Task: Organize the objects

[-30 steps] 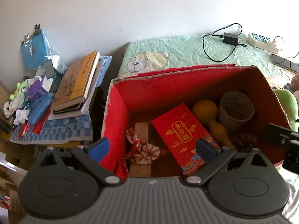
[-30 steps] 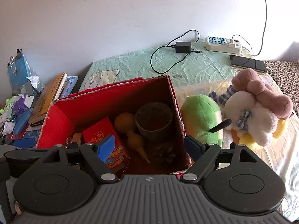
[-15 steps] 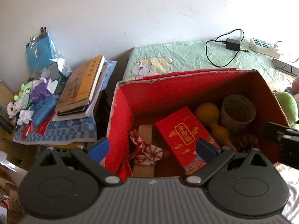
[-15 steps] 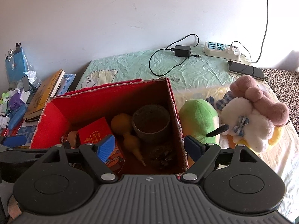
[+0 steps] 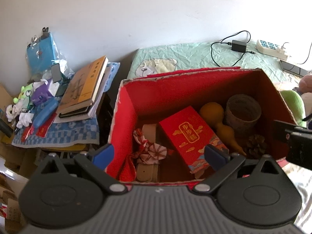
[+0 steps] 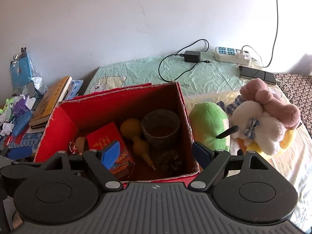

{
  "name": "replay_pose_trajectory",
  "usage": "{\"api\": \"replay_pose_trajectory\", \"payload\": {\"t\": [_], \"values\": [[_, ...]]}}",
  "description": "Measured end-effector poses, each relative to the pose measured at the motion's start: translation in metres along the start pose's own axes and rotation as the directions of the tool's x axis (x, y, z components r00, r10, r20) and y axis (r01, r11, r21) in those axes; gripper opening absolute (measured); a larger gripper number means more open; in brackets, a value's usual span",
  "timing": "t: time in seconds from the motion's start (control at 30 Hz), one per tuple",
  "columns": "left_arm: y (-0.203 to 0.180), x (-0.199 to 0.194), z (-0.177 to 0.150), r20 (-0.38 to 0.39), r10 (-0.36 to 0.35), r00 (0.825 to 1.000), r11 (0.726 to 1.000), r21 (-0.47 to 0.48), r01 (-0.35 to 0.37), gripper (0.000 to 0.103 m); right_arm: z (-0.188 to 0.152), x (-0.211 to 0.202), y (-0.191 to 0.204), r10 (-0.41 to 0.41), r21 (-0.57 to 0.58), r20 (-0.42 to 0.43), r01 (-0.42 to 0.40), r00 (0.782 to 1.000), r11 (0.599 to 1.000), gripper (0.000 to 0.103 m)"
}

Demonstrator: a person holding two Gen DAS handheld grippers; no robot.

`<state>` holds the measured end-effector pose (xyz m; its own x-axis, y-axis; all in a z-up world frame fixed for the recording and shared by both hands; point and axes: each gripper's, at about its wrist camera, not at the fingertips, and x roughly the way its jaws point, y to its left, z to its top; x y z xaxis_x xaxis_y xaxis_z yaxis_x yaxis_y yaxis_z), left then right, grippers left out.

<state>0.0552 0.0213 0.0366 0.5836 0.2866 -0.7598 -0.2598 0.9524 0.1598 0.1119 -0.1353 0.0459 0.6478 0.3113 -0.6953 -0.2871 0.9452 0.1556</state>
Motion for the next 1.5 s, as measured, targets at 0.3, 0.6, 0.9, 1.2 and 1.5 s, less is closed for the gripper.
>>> {"api": "replay_pose_trajectory", "payload": {"t": [0.3,0.6,0.9,1.2,1.5], "values": [[0.000,-0.011,-0.003,0.055,0.002,0.998,1.000,0.019,-0.003,0.099,-0.007,-0.010,0.006,0.047,-0.007,0.051,-0.047,0.998,0.999,0.083],[0.002,-0.009,-0.004,0.071,-0.002,0.997,1.000,0.017,0.001,0.099,-0.010,-0.013,0.005,0.045,0.003,0.102,-0.046,0.994,0.999,0.083],[0.003,0.000,-0.002,0.051,-0.015,0.999,1.000,0.012,0.015,0.099,-0.014,-0.012,0.003,0.026,-0.002,0.115,-0.026,0.993,1.000,0.082],[0.005,0.006,0.001,0.034,-0.035,0.999,0.999,0.002,0.035,0.099,-0.013,-0.009,0.001,0.022,0.009,0.112,-0.023,0.993,1.000,0.082],[0.005,0.007,0.002,0.030,-0.051,0.998,0.999,-0.001,0.051,0.099,-0.013,-0.008,0.002,0.029,0.004,0.109,-0.030,0.994,1.000,0.082]]}}
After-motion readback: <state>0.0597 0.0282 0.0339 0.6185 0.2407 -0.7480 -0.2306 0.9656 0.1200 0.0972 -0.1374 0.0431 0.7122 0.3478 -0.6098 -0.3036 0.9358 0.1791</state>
